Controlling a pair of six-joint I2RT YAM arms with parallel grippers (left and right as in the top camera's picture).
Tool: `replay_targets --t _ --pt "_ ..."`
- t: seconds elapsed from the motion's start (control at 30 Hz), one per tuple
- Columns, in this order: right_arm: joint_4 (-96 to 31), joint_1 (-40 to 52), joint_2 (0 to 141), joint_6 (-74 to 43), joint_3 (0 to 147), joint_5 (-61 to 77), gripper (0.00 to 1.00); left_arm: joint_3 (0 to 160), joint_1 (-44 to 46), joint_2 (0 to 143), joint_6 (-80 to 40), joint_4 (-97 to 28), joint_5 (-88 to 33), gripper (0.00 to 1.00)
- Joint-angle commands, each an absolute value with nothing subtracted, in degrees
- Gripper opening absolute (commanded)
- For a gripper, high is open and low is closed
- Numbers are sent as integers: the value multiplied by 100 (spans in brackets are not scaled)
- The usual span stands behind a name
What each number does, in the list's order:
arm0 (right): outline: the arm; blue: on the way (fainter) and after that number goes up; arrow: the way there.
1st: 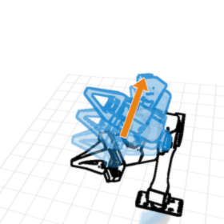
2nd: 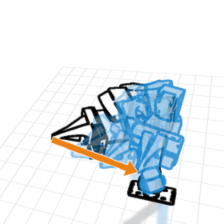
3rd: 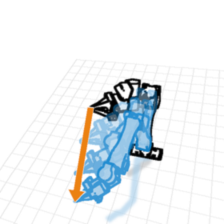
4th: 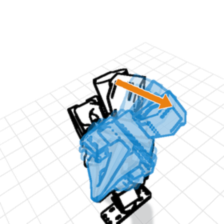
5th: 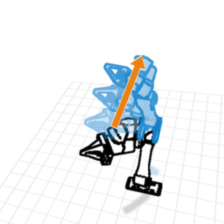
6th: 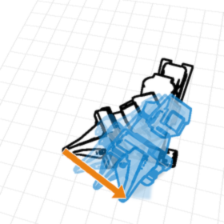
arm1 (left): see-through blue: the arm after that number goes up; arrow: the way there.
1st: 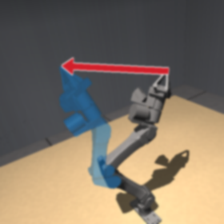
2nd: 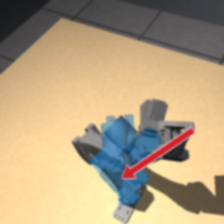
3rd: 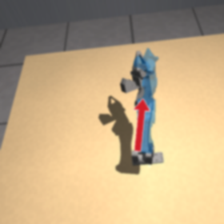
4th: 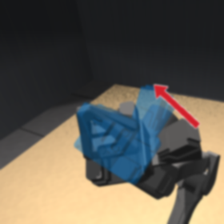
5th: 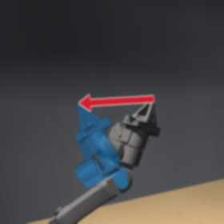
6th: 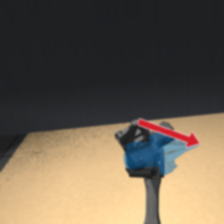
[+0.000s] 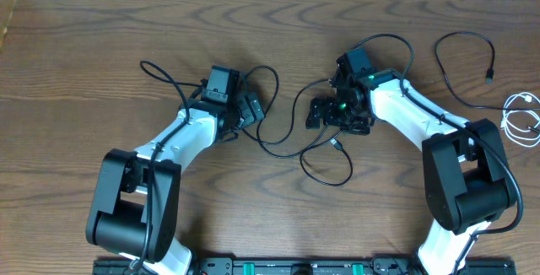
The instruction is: Untangle cables
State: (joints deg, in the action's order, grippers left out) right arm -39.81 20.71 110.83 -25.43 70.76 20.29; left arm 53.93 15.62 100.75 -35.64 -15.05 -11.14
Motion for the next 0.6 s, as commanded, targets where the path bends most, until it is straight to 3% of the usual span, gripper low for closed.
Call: replay_targets --t 0.0,0.1,0.3,0.57 --pt "-3916 2147 11004 -2891 7037 1966 99 5111 1671 10556 -3562 -1787 -2355 98" --pt "-3909 2147 11004 -3253 7037 2239 99 5111 1800 10556 -3564 -2067 -2316 98" --pt "-3920 2147 11004 -3253 7037 2126 99 5137 1920 10556 -3566 -2425 -1072 98" --pt "-3942 2147 11004 -3253 7037 1977 99 5489 1909 10556 -3566 -2112 -1959 98"
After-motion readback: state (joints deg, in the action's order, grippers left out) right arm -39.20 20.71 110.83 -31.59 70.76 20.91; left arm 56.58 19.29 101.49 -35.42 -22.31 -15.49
